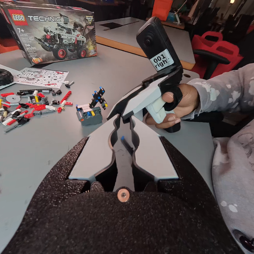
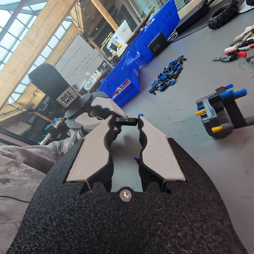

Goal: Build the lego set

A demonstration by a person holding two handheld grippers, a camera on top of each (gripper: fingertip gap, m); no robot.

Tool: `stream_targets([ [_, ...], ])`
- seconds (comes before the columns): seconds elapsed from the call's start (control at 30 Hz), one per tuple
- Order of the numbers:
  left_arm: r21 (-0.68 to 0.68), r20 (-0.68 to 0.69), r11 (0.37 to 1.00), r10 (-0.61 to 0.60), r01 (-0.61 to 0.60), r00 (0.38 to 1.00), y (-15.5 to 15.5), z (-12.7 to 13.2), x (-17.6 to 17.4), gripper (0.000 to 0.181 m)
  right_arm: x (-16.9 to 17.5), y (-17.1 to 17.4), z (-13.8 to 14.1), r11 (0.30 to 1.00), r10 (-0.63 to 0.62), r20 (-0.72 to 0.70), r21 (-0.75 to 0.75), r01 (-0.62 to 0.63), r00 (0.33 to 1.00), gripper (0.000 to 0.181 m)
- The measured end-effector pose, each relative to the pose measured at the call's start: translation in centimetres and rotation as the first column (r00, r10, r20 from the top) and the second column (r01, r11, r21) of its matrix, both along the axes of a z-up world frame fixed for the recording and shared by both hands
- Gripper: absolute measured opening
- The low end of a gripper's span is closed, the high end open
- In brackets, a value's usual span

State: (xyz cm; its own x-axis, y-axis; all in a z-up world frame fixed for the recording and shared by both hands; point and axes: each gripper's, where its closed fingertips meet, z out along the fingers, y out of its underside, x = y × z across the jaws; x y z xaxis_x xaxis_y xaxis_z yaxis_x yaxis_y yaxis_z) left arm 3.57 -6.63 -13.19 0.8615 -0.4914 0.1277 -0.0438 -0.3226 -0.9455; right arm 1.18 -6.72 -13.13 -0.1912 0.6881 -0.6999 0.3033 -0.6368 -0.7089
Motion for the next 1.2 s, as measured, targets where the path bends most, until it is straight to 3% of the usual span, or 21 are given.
stream_targets([
  [0.07, -0.024, 0.119, 0.999, -0.035, 0.039, 0.992, -0.4, 0.7, 0.1, 0.008, 0.2, -0.1, 1.2, 0.997, 0.035, -0.073, 0.072, -0.029, 0.997, 0.035],
  [0.1, -0.035, 0.209, 0.997, -0.055, 0.063, 0.976, -0.6, 1.3, 0.1, 0.008, 0.6, -0.4, 2.3, 0.989, 0.079, -0.128, 0.132, -0.061, 0.989, 0.044],
  [0.17, -0.051, 0.413, 0.993, -0.078, 0.108, 0.907, -1.1, 2.6, -0.4, 0.007, 1.6, -0.7, 3.8, 0.942, 0.162, -0.208, 0.325, -0.088, 0.965, 0.048],
  [0.3, -0.088, 0.682, 0.974, -0.095, 0.211, 0.725, -1.7, 3.7, -1.3, 0.006, 2.6, -0.5, 3.1, 0.688, 0.225, -0.230, 0.725, 0.012, 0.947, 0.038],
  [0.37, -0.110, 0.721, 0.966, -0.085, 0.235, 0.687, -1.6, 3.3, -1.2, 0.006, 2.7, -0.8, 3.1, 0.606, 0.243, -0.243, 0.794, 0.049, 0.939, 0.032],
  [0.5, -0.160, 0.738, 0.954, -0.054, 0.252, 0.672, -1.4, 2.2, -0.8, 0.006, 2.4, -0.6, 3.0, 0.550, 0.230, -0.241, 0.832, 0.078, 0.943, 0.023],
  [0.67, -0.212, 0.770, 0.939, -0.011, 0.271, 0.638, -1.2, 1.4, -0.4, 0.006, 2.1, -0.7, 1.1, 0.308, 0.262, -0.165, 0.948, 0.080, 0.951, 0.017],
  [0.73, -0.230, 0.768, 0.934, 0.001, 0.273, 0.640, -1.1, 1.0, -0.3, 0.006, 1.9, -0.5, 0.8, 0.241, 0.250, -0.152, 0.966, 0.090, 0.956, 0.012],
  [0.8, -0.228, 0.770, 0.932, -0.004, 0.281, 0.638, -1.2, 1.0, -0.2, 0.006, 1.9, -0.6, 0.8, 0.275, 0.265, -0.142, 0.959, 0.066, 0.954, 0.007],
  [0.87, -0.222, 0.739, 0.932, -0.032, 0.288, 0.673, -1.4, 1.2, 0.0, 0.015, 2.2, -0.8, 0.9, 0.374, 0.297, -0.134, 0.927, 0.014, 0.946, 0.007],
  [0.93, -0.215, 0.628, 0.938, -0.080, 0.272, 0.774, -1.9, 1.1, -0.1, 0.034, 3.0, -1.6, 0.3, 0.481, 0.369, -0.092, 0.870, -0.106, 0.925, 0.007],
  [1.0, -0.208, 0.427, 0.948, -0.132, 0.239, 0.894, -2.6, 0.3, -0.5, 0.035, 3.8, -2.1, -1.0, 0.536, 0.427, -0.029, 0.813, -0.227, 0.904, 0.007],
  [1.1, -0.240, 0.077, 0.940, -0.232, 0.244, 0.970, -4.0, -2.5, -0.4, 0.034, 4.4, -2.9, -3.1, 0.524, 0.484, 0.062, 0.778, -0.346, 0.873, 0.007],
  [1.2, -0.275, -0.101, 0.915, -0.333, 0.295, 0.938, -5.0, -5.1, 0.5, 0.029, 4.3, -3.7, -3.7, 0.499, 0.501, 0.088, 0.783, -0.371, 0.861, 0.007],
])
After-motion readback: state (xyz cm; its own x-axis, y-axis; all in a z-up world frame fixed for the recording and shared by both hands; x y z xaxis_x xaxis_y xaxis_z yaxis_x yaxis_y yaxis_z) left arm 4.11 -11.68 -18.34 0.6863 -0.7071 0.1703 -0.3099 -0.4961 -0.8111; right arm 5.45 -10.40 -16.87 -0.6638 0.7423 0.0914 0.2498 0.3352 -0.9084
